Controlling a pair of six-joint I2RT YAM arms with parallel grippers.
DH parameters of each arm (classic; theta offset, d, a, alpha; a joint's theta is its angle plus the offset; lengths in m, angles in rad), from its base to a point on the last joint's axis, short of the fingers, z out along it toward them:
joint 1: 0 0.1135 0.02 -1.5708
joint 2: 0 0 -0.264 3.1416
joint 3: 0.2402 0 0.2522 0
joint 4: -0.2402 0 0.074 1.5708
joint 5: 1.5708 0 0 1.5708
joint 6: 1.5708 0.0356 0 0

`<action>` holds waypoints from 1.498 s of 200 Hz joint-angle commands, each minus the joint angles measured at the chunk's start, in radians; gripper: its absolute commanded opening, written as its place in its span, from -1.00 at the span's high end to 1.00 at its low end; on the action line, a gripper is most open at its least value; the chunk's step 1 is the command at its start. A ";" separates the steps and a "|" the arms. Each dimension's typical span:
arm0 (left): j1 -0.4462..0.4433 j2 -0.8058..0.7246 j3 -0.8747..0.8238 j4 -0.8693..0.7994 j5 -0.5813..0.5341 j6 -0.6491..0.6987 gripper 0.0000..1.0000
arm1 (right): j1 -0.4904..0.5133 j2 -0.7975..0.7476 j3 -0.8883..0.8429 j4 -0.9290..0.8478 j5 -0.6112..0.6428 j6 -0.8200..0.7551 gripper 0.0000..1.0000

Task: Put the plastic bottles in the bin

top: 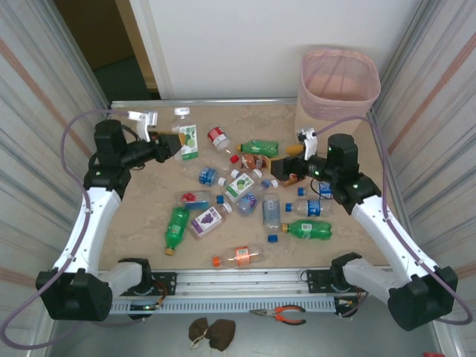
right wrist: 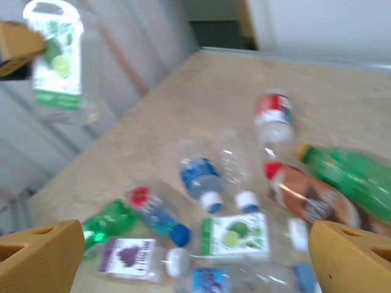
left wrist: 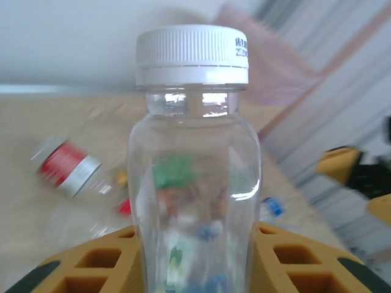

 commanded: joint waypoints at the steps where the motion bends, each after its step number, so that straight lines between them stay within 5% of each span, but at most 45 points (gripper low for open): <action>1: -0.020 -0.011 0.037 0.331 0.240 -0.150 0.27 | 0.063 0.024 0.109 0.025 -0.140 -0.002 -0.82; 48: -0.169 -0.016 0.099 0.384 0.295 -0.045 0.27 | 0.196 0.089 0.271 0.041 -0.210 -0.026 -0.81; 123: -0.377 0.004 0.170 0.508 0.239 -0.050 0.35 | 0.251 0.110 0.363 0.085 -0.205 0.005 -0.77; 197: -0.457 -0.011 0.210 0.464 0.246 -0.019 0.32 | 0.293 0.080 0.371 0.169 -0.249 0.050 -0.22; 266: -0.458 -0.012 0.204 0.455 0.222 -0.008 0.28 | 0.321 0.064 0.374 0.184 -0.246 0.059 0.57; 287: -0.458 -0.014 0.196 0.454 0.213 -0.004 0.27 | 0.324 0.059 0.375 0.176 -0.231 0.059 0.59; 299: -0.459 -0.018 0.196 0.442 0.200 0.003 0.03 | 0.322 0.054 0.375 0.165 -0.214 0.055 0.57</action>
